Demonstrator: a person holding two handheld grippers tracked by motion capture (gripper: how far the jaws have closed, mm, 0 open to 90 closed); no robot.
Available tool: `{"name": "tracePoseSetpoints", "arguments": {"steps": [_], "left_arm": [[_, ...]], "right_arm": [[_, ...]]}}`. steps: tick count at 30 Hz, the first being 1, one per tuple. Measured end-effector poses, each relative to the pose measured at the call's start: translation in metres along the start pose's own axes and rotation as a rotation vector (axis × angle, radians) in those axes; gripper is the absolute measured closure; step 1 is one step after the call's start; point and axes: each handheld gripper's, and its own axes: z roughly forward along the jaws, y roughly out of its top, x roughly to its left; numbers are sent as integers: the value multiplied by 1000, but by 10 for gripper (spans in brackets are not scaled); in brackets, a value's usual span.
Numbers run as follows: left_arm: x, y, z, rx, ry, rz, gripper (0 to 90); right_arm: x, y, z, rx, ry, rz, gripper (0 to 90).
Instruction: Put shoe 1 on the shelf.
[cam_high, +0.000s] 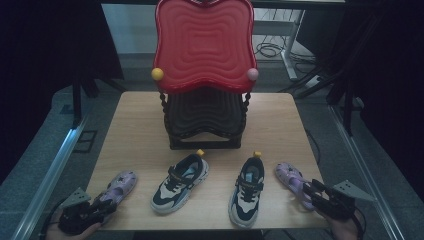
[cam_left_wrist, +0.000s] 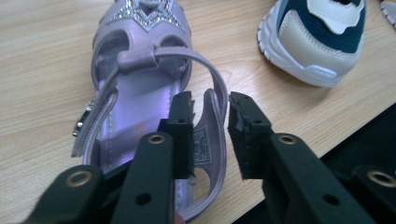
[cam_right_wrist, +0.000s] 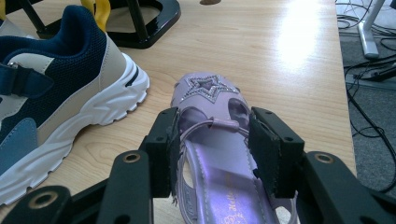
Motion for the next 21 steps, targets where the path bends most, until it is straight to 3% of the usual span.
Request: {"name": "tracePoseSetpoints", "arguments": {"steps": [6,10,15,21], "left_arm": [[2,1,1,6,-28,6,803],[4,2,1,10,-34,11,815],[5,2,1,6,-39,12,818],[6,2,1,5,-45,13,816]], "right_arm": [[-4,0,-3,51,7,3,549],[-2,0,1,94,66,16,550],[5,1,6,121,101,-18,552],[7,0,15,178,106,-27,653]]}}
